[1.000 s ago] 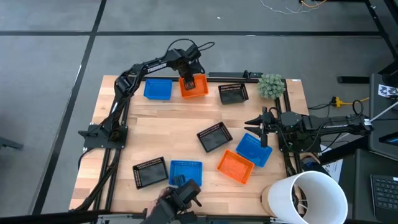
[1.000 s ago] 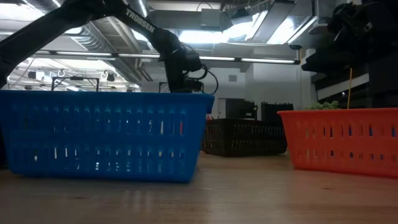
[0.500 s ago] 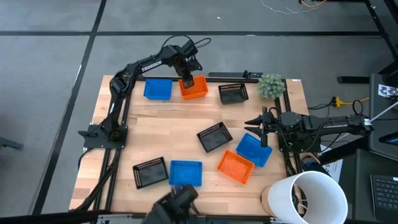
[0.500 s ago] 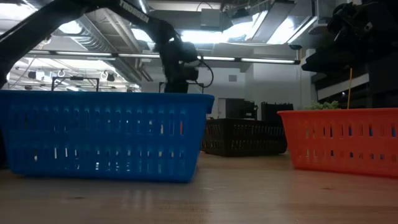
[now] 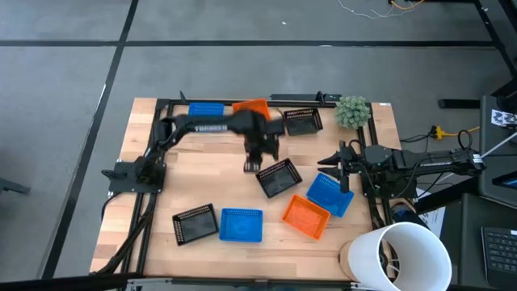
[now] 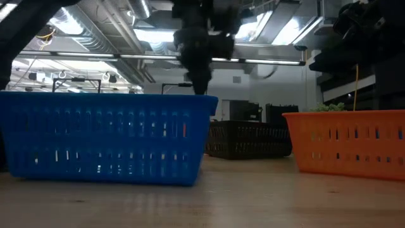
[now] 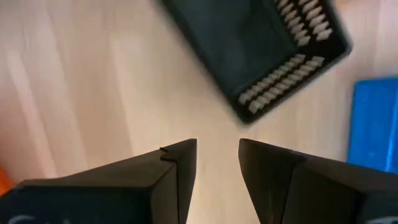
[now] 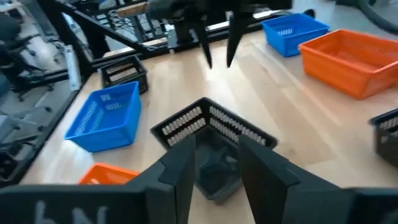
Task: Stack baskets by color
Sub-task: Stack the middle right black bin on the top black bin
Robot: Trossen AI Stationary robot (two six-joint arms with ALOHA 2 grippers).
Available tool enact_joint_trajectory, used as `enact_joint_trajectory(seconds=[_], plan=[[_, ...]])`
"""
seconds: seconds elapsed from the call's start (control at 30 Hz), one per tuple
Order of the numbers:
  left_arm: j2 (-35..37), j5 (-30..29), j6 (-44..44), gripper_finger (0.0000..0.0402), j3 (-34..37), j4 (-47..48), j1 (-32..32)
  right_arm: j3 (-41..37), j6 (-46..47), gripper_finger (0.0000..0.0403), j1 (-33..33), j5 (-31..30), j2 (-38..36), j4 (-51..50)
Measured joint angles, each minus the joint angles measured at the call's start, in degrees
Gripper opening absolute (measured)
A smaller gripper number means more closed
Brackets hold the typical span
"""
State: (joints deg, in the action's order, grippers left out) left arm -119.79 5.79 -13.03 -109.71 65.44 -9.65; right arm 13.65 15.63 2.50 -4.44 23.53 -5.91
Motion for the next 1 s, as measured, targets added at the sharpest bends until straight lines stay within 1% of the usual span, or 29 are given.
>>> enact_joint_trajectory(seconds=[0.13,0.2,0.23,0.4,0.47,0.53,0.6,0.67,0.73,0.8,0.93,1.0], plan=[[-0.02,-10.45,4.90,0.0112,2.49,-10.14,5.56,0.00,1.96,0.0122,0.00,2.94,-0.01,-0.12],[-0.17,-13.20,6.89,0.0112,3.84,-12.69,7.17,0.00,2.13,0.0122,0.00,4.23,-0.02,-0.79],[-0.17,-13.58,8.00,0.0112,4.02,-13.21,7.61,0.00,2.13,0.0122,0.00,4.64,-0.04,-1.20],[-0.13,-13.57,14.96,0.0112,4.34,-12.42,6.44,0.00,3.64,0.0122,0.00,5.17,-0.04,-3.96],[-0.04,-14.24,16.67,0.0112,5.90,-14.29,5.65,0.00,3.77,0.0122,0.00,5.17,-0.04,-4.38],[-0.11,-13.10,18.54,0.0112,7.23,-15.13,4.66,0.00,3.74,0.0122,0.00,5.17,-0.04,-5.05],[-0.13,-10.11,19.68,0.0112,7.93,-15.53,3.49,0.00,3.72,0.0122,0.00,5.17,-0.04,-5.21],[-0.04,-8.35,20.06,0.0112,9.78,-17.15,2.56,0.00,3.70,0.0122,0.00,5.17,-0.04,-5.62],[-0.18,-8.27,20.06,0.0112,11.81,-18.08,1.93,0.00,3.69,0.0122,0.00,5.17,-0.04,-6.09],[-0.26,-8.20,20.06,0.0112,12.02,-17.89,1.64,0.00,3.62,0.0122,0.00,5.17,-0.02,-6.32],[2.51,-7.56,20.91,0.0112,11.22,-11.12,1.65,0.00,3.58,0.0122,0.00,5.15,-0.04,-6.40],[3.70,-6.55,23.98,0.0112,11.15,-5.05,1.98,0.00,3.60,0.0122,0.00,5.15,0.00,-6.42]])
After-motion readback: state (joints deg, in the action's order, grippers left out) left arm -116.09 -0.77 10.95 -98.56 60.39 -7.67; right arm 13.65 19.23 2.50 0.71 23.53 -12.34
